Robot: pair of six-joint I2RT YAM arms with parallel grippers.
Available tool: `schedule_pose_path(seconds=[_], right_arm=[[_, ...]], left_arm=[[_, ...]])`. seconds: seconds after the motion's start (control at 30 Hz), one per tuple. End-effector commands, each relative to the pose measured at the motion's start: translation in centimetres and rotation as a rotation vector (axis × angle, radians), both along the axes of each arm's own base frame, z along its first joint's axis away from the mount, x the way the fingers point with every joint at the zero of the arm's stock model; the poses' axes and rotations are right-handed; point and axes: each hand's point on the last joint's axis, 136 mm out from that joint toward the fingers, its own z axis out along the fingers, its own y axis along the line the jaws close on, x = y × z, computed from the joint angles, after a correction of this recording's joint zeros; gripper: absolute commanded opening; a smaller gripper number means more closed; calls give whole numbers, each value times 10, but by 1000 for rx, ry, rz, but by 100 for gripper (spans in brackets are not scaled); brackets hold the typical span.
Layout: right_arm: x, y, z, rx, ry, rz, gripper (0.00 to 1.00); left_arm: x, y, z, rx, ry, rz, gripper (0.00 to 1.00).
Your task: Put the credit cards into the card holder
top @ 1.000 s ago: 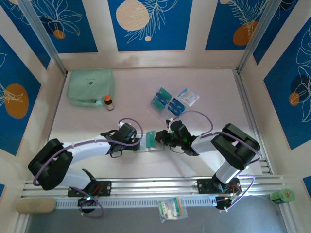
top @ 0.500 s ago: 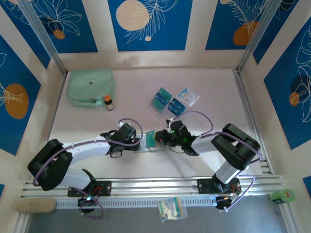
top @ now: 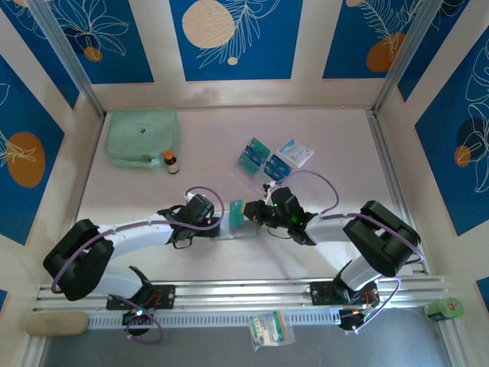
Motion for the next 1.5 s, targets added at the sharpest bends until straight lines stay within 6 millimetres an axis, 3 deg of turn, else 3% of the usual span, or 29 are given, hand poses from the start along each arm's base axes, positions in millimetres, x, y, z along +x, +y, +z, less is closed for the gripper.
schedule_pose_path(seconds=[0.0,1.0,1.47], right_arm=[[3,-3,-8,-10,0,-13,0],[4,2,-26,0,51,-23,0],[0,-1,-35,1,97,-43,0]], left_arm=[[-8,15,-9,50,36,27,100],[-10,16,-10,50,37,22,100],[-2,5,12,-1,-3,9,100]])
